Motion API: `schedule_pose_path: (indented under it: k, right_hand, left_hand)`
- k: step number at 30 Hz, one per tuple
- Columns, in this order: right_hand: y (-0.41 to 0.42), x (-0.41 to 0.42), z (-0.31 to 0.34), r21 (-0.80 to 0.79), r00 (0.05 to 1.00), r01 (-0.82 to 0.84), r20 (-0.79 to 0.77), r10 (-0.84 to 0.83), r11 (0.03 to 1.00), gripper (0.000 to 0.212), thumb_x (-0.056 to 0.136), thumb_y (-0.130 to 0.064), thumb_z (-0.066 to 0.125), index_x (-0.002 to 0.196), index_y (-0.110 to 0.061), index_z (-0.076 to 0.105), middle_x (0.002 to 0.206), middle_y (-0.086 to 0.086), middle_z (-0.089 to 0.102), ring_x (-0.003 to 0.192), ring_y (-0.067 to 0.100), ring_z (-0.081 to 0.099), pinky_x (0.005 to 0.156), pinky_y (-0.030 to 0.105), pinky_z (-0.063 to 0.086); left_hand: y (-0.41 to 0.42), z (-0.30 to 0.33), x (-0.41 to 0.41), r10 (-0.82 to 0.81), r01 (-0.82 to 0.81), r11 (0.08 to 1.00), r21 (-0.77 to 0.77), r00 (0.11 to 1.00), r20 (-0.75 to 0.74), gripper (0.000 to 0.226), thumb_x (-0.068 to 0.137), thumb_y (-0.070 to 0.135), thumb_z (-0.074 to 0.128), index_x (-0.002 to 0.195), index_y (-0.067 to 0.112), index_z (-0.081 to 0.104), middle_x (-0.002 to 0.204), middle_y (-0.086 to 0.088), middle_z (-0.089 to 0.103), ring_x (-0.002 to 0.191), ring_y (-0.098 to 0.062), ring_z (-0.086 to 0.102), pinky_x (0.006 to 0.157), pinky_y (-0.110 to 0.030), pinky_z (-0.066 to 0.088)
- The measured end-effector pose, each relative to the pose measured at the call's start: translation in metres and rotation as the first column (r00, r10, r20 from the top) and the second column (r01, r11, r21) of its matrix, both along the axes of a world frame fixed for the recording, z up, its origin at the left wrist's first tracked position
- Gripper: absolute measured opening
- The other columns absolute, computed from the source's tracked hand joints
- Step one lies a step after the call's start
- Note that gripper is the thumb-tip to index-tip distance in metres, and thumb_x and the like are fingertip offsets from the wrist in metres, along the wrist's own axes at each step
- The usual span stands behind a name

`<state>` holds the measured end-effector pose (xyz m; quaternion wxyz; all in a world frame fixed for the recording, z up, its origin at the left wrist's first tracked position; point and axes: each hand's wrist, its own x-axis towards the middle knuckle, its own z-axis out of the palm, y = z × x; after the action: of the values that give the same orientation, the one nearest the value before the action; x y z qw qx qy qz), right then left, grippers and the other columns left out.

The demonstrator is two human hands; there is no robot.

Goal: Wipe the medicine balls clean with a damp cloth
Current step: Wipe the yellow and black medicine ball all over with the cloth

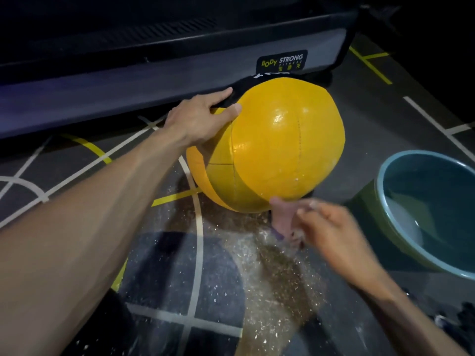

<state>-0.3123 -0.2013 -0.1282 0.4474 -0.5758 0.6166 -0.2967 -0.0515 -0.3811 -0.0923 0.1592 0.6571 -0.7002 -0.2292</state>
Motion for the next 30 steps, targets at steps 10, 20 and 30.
schedule_pose_path:
  k: [10, 20, 30]
  right_hand:
    - [-0.056, 0.057, -0.032, -0.651, 0.880, -0.413, -0.465, 0.095, 0.636, 0.050, 0.105, -0.005, 0.045, 0.154, -0.009, 0.038, 0.153, 0.013, 0.049, 0.141, 0.023, 0.046, 0.113, 0.048, 0.045]
    - [0.012, 0.014, -0.083, 0.186, 0.973, -0.064, -0.208, 0.103, 0.980, 0.028, 0.101, -0.010, 0.047, 0.083, -0.008, 0.069, 0.071, 0.007, 0.070, 0.063, 0.017, 0.062, 0.065, 0.043, 0.048]
    - [-0.044, 0.023, 0.062, -0.585, 0.934, 0.345, 0.137, -0.330, 0.734, 0.039, 0.107, -0.017, 0.045, 0.141, -0.025, 0.060, 0.125, -0.006, 0.071, 0.103, 0.017, 0.068, 0.091, 0.043, 0.060]
  left_hand:
    - [-0.007, -0.002, 0.001, 0.025, -0.025, 1.000, -0.003, 0.999, -0.037, 0.064, 0.093, 0.078, 0.045, 0.152, 0.054, 0.038, 0.163, 0.010, 0.038, 0.150, -0.026, 0.035, 0.114, -0.043, 0.034]
    - [-0.010, -0.010, 0.013, 0.004, 0.003, 0.999, 0.048, 0.988, -0.154, 0.066, 0.097, 0.070, 0.048, 0.157, 0.048, 0.032, 0.167, 0.009, 0.030, 0.152, -0.024, 0.030, 0.118, -0.041, 0.028]
    - [0.000, -0.014, 0.010, 0.047, -0.037, 0.997, 0.062, 0.984, -0.173, 0.065, 0.098, 0.071, 0.044, 0.157, 0.055, 0.023, 0.167, 0.004, 0.031, 0.151, -0.029, 0.031, 0.118, -0.049, 0.030]
